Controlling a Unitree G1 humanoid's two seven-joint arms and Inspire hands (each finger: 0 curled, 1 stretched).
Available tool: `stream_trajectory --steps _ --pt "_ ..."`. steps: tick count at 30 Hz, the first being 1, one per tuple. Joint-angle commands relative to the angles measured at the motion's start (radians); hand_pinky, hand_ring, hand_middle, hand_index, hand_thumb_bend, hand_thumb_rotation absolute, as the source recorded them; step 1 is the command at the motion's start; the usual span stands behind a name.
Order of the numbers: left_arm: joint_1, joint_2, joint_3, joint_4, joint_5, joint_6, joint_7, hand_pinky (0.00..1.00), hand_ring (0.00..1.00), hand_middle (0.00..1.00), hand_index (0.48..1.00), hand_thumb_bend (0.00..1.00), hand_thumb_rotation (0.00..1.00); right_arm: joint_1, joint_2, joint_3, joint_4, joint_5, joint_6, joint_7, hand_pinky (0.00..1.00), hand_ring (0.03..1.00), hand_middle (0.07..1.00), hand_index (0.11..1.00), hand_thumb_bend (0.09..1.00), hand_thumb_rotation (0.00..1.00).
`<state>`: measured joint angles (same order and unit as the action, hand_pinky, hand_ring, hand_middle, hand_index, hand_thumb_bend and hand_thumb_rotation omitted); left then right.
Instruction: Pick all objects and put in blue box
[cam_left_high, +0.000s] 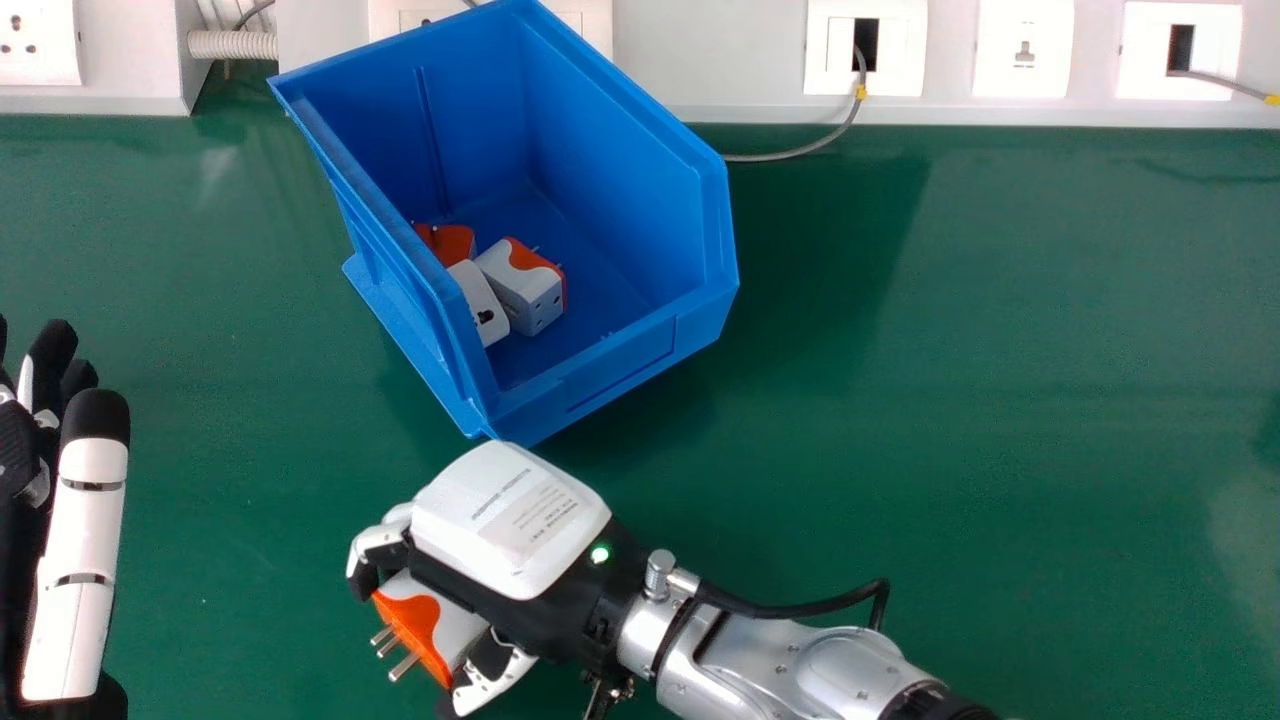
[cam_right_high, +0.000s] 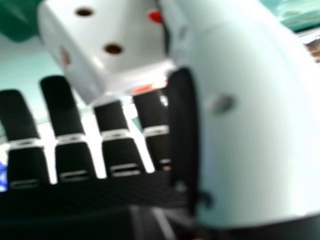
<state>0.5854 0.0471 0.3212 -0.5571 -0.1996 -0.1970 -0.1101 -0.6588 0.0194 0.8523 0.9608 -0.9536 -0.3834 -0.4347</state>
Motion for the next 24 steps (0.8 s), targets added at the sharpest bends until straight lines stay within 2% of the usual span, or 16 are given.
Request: stream_trajectory --steps 1,2,3,5,7,9,13,16,20,24 --pt "-0.002 0.007 0.009 -0.023 -0.015 -0.006 -0.003 1.0 1.0 1.0 1.0 0.47 0.84 -0.022 -0.009 -0.025 0.007 0.016 0.037 0.046 0.33 0.441 0.533 0.583 0.531 0.06" --pt "-0.003 0.007 0.01 -0.023 -0.015 -0.005 -0.003 1.0 1.0 1.0 1.0 0.47 0.84 -0.023 -0.008 -0.028 0.004 0.023 0.041 0.064 0.33 0.441 0.533 0.583 0.531 0.06" --pt "-0.004 0.008 0.01 -0.023 -0.016 -0.005 -0.003 1.0 1.0 1.0 1.0 0.48 0.84 -0.023 -0.008 -0.031 0.0 0.028 0.047 0.081 0.29 0.388 0.507 0.569 0.525 0.05" --pt "-0.005 0.008 0.01 -0.025 -0.013 -0.003 -0.001 1.0 1.0 1.0 1.0 0.48 0.84 -0.024 -0.007 -0.036 -0.008 0.037 0.057 0.113 0.29 0.388 0.507 0.569 0.525 0.05" --pt "-0.005 0.01 0.01 -0.027 -0.013 0.001 -0.001 1.0 1.0 1.0 1.0 0.49 0.83 -0.023 -0.008 -0.038 -0.017 0.043 0.062 0.126 0.24 0.33 0.478 0.549 0.518 0.03" --pt "-0.006 0.011 0.009 -0.028 -0.015 0.004 -0.002 1.0 1.0 1.0 1.0 0.49 0.83 -0.021 -0.007 -0.044 -0.028 0.051 0.072 0.146 0.24 0.33 0.478 0.549 0.518 0.03" --pt "-0.008 0.013 0.012 -0.027 -0.008 0.002 -0.002 1.0 1.0 1.0 1.0 0.49 0.83 -0.015 -0.005 -0.058 -0.041 0.071 0.078 0.176 0.21 0.291 0.455 0.533 0.512 0.02" --pt "-0.01 0.013 0.011 -0.023 -0.009 -0.002 -0.003 1.0 1.0 1.0 1.0 0.49 0.83 -0.006 -0.003 -0.069 -0.058 0.085 0.092 0.2 0.2 0.277 0.448 0.527 0.51 0.01" --pt "-0.011 0.009 0.008 -0.027 -0.007 0.008 0.004 1.0 1.0 1.0 1.0 0.49 0.83 0.018 -0.005 -0.091 -0.113 0.114 0.105 0.245 0.19 0.272 0.446 0.522 0.508 0.01" --pt "-0.006 0.01 0.004 -0.029 -0.002 0.007 0.001 1.0 1.0 1.0 1.0 0.49 0.83 0.068 -0.02 -0.117 -0.211 0.149 0.111 0.278 0.19 0.272 0.446 0.521 0.507 0.01"
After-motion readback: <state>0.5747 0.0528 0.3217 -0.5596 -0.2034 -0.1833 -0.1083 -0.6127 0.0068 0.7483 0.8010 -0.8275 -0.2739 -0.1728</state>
